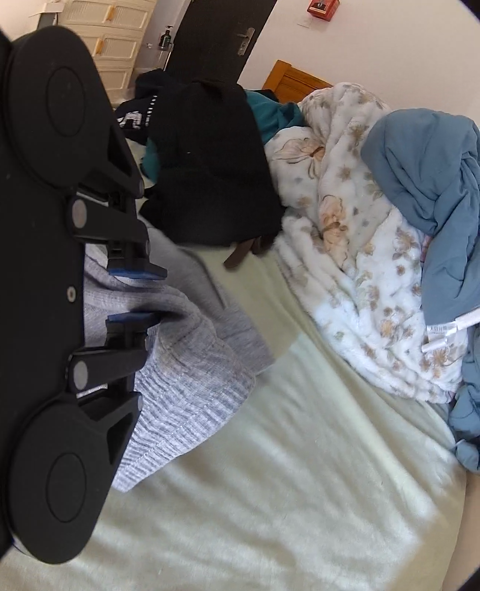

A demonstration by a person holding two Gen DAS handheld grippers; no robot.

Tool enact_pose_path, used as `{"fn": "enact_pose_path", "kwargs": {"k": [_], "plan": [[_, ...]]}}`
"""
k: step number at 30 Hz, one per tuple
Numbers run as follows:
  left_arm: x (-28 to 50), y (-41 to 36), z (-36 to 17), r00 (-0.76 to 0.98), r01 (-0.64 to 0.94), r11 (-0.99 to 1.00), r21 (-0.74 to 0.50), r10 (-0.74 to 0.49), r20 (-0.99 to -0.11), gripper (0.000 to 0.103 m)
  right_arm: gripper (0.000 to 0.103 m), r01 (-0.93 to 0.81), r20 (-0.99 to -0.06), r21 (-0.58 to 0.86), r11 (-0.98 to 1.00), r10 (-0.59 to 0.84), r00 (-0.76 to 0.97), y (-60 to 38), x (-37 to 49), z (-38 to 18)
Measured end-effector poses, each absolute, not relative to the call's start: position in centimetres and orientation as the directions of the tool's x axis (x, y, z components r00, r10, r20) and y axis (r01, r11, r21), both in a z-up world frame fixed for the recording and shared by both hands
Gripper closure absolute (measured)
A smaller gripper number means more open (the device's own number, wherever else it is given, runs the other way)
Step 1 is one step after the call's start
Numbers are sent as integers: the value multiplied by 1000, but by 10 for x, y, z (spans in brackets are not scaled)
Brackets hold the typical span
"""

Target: Fold clothes

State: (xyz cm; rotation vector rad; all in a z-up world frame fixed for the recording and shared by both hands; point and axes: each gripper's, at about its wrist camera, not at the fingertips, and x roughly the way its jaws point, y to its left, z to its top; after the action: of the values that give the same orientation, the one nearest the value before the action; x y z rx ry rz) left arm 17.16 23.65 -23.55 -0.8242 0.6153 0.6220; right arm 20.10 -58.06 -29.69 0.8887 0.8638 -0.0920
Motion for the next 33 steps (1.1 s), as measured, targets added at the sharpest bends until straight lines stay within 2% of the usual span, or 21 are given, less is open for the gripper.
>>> {"fn": "enact_pose_path", "kwargs": {"k": [10, 16, 21, 23, 25, 26, 29, 31, 32, 33], "plan": [[227, 253, -240, 666, -698, 552, -457, 266, -697, 95, 87, 399, -683, 630, 666, 231, 693, -573, 242, -286], [269, 259, -268, 639, -707, 569, -419, 261, -724, 95, 87, 408, -714, 588, 698, 212, 667, -564, 285, -305], [291, 258, -294, 587, -715, 613, -337, 264, -765, 95, 87, 440, -753, 549, 710, 193, 629, -558, 312, -333], [295, 257, -299, 572, -720, 617, -318, 267, -776, 92, 85, 456, -762, 540, 707, 181, 622, -556, 317, -341], [298, 259, -306, 556, -725, 614, -311, 257, -790, 85, 77, 457, -773, 518, 723, 167, 612, -551, 319, -348], [301, 260, -309, 541, -725, 621, -297, 247, -804, 82, 68, 452, -779, 503, 736, 160, 606, -548, 320, -350], [300, 261, -311, 537, -720, 628, -295, 235, -810, 67, 50, 414, -783, 471, 779, 153, 603, -537, 321, -344], [294, 261, -309, 555, -721, 611, -326, 229, -800, 47, 39, 391, -781, 451, 802, 142, 608, -531, 318, -334], [291, 262, -306, 562, -724, 601, -338, 230, -794, 44, 31, 378, -776, 443, 813, 137, 615, -529, 315, -327], [287, 262, -304, 569, -726, 592, -350, 231, -789, 41, 27, 372, -773, 438, 818, 132, 620, -529, 313, -323]]}}
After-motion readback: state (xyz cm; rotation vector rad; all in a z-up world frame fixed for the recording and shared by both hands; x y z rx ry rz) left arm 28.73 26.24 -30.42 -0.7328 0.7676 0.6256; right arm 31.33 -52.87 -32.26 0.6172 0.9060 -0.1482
